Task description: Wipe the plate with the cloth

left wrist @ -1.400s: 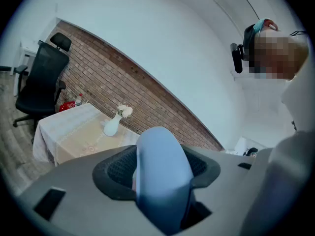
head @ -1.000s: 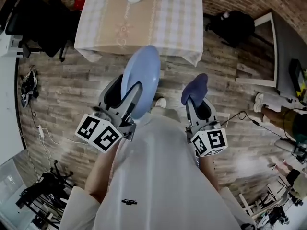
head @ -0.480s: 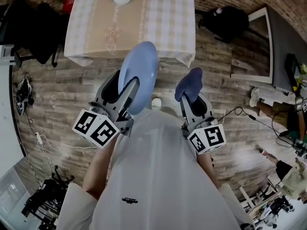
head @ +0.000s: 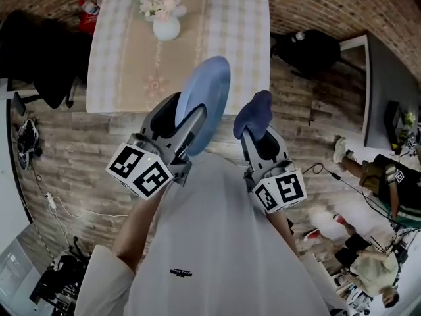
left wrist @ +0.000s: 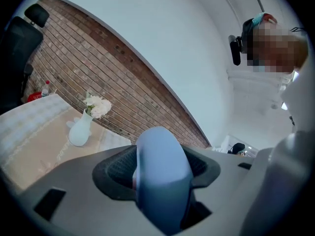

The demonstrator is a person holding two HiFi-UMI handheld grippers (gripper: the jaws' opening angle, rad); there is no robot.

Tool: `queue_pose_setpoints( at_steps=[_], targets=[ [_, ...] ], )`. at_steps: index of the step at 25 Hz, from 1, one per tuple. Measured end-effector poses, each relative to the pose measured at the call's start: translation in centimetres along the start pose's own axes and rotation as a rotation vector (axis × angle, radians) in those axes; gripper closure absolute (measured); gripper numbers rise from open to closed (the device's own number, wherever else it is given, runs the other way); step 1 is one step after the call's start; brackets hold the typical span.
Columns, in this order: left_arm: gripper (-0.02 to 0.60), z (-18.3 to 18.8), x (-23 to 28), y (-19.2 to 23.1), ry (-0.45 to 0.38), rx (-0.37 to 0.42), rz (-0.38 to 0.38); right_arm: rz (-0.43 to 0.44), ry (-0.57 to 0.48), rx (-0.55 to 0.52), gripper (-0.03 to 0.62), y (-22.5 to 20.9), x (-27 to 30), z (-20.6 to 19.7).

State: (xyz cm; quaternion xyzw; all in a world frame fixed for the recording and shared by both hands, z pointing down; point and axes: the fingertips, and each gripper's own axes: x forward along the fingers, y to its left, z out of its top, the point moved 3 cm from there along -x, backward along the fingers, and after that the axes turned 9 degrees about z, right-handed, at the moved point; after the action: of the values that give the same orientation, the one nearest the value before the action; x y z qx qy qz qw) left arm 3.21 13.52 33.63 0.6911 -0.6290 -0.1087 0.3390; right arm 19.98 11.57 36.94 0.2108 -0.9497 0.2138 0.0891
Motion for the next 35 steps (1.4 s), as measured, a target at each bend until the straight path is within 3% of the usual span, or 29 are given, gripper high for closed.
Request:
queue_pose_setpoints(
  at_steps=[6, 14, 23, 35],
  targets=[
    [0.316, 4.6, 4.3, 3.4, 0.013, -0.020, -0.014, 0.018, 0.025, -0.018, 0.468, -1.3, 7.0, 3.6],
    [0.316, 8.1, 9.3, 5.0, 0.059, 0.014, -0.066, 0.021, -0.002, -0.049, 0.468, -3.8, 13.5, 7.3],
    [0.316, 8.6, 10.8, 4.5, 0.069, 0.043, -0.066, 0.078, -0.048, -0.112, 0.468, -3.4, 14.9, 9.4],
    [0.318, 9.2, 10.7, 4.9, 0.083, -0.005, -0.168, 0.116, -0.040, -0.211, 0.468, -2.9, 16.4, 9.1]
  ],
)
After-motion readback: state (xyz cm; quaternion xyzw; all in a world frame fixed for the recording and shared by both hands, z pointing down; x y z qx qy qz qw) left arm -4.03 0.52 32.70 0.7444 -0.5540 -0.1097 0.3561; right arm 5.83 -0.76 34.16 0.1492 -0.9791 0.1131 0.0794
